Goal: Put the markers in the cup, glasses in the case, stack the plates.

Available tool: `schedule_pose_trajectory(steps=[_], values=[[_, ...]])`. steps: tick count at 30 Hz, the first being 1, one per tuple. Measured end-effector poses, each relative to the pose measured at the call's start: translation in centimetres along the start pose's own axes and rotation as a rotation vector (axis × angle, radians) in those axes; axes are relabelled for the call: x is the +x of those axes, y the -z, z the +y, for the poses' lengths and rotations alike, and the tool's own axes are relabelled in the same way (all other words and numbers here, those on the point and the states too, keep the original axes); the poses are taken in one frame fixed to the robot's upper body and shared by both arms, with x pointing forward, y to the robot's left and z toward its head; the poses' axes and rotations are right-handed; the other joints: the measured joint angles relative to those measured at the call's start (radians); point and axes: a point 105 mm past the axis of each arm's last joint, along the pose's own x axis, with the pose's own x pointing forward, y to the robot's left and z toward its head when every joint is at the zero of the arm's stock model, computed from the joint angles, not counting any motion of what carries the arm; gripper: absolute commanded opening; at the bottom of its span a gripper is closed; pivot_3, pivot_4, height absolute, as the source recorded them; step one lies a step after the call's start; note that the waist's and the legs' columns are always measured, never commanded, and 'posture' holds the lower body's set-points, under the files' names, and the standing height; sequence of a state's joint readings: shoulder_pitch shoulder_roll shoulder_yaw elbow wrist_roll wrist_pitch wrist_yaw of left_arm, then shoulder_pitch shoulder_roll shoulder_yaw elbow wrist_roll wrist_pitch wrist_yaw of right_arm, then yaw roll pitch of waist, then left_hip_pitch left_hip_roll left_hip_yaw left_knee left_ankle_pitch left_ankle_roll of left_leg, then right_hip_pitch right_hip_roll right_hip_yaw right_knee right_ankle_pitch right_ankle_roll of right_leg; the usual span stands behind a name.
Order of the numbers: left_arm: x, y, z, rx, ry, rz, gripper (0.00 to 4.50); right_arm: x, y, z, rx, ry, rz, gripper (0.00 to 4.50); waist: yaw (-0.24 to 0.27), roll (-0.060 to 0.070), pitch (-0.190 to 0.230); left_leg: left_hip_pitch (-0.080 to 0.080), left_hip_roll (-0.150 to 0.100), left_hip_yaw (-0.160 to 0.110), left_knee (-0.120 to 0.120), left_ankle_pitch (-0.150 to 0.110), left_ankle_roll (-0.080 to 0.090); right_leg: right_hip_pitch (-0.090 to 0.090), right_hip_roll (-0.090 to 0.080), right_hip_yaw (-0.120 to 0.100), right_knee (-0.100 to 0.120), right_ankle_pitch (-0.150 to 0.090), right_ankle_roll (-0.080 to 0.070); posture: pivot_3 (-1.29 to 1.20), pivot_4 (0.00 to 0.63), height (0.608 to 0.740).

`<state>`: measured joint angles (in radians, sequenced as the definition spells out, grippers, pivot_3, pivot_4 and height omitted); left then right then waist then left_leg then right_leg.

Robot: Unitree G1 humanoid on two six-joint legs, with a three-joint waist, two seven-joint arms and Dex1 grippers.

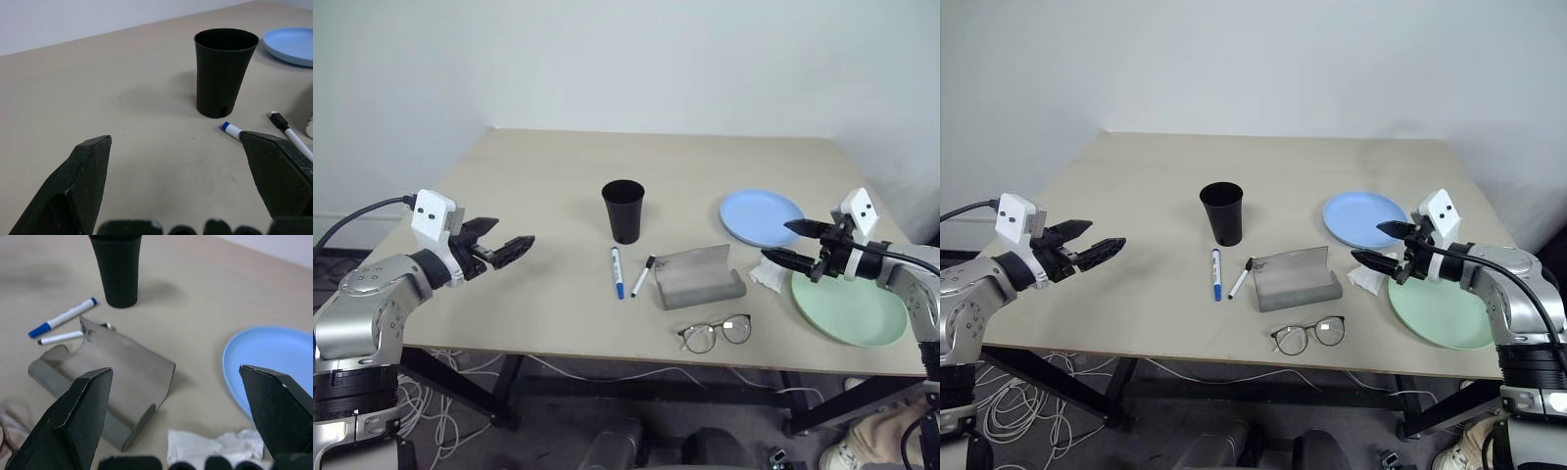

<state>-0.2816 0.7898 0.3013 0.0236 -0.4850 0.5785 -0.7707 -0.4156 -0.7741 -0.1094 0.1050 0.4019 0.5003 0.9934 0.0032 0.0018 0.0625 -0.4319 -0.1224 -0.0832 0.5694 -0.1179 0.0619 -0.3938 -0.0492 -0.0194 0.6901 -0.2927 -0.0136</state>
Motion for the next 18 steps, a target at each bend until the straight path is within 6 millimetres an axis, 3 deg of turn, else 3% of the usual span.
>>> schedule_pose_trajectory(steps=[18], values=[[0.0,0.2,-1.5,0.014,0.084,0.004,4.45,-1.7,1.0,-0.7,-0.005,0.069,0.055,4.50,0.000,0.000,0.000,0.000,0.000,0.000,0.000,0.000,0.000,0.000,0.000,0.000,0.000,0.000,0.000,0.00,0.000,0.727]])
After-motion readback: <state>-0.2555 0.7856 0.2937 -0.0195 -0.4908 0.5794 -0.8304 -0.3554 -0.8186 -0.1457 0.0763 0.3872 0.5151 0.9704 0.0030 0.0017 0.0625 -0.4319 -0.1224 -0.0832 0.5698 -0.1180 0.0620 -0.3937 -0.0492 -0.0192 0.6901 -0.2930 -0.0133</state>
